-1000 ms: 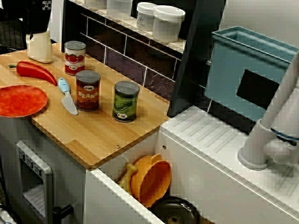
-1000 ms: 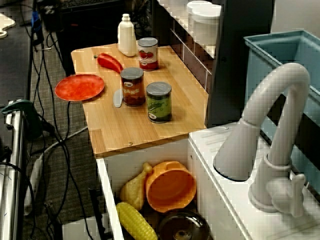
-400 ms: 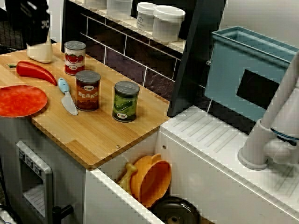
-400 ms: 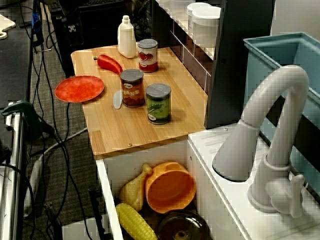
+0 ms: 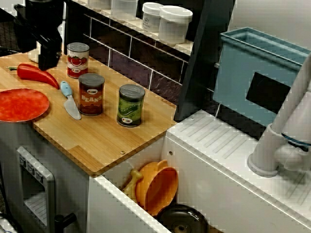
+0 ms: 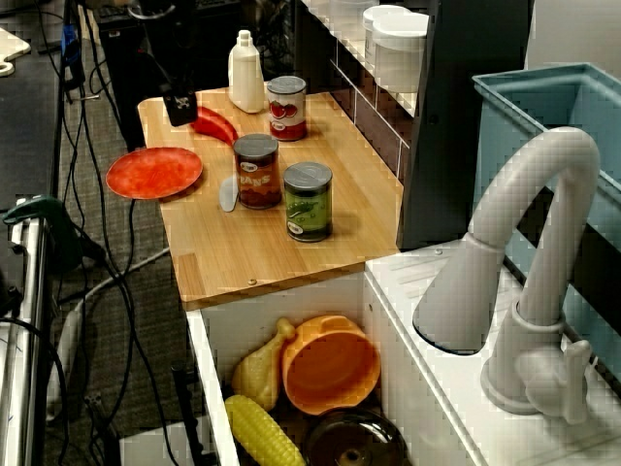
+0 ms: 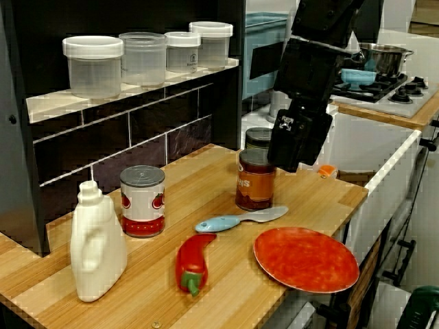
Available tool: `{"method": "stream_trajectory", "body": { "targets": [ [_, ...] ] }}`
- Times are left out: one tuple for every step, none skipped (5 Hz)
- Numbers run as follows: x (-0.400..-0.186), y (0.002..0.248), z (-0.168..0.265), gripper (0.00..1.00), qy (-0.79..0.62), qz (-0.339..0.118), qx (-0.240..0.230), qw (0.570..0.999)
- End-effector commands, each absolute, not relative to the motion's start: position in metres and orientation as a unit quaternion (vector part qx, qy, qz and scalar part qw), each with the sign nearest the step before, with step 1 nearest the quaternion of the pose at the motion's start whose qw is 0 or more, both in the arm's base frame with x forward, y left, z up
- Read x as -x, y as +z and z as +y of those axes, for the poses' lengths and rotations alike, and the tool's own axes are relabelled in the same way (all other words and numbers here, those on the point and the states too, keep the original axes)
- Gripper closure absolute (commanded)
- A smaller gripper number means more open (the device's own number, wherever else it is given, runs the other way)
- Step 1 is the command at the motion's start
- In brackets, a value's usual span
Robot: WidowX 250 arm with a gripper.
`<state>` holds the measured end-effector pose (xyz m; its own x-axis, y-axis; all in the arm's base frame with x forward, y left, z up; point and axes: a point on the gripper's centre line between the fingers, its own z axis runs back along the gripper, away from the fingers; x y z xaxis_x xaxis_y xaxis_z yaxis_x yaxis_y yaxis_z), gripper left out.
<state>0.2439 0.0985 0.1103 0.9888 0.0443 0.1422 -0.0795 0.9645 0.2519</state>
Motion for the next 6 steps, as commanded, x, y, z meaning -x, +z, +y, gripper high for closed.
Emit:
{"method": "stream_trajectory", "body": {
  "targets": [
    [-0.254, 0.108, 0.096, 0.0, 0.0, -0.058, -0.136, 0.989],
    [-0.246, 0.104, 0.085, 0.0, -0.02, -0.05, -0.12, 0.991],
    [-0.231, 0.102, 0.073, 0.0, 0.001, -0.081, -0.092, 0.992],
    [-0.222, 0.1, 0.063, 0.0, 0.002, -0.09, -0.092, 0.992],
    [-0.22, 0.096, 0.058, 0.0, 0.009, -0.095, -0.093, 0.991],
    [-0.223, 0.09, 0.054, 0.0, 0.023, -0.101, -0.091, 0.99]
  ]
}}
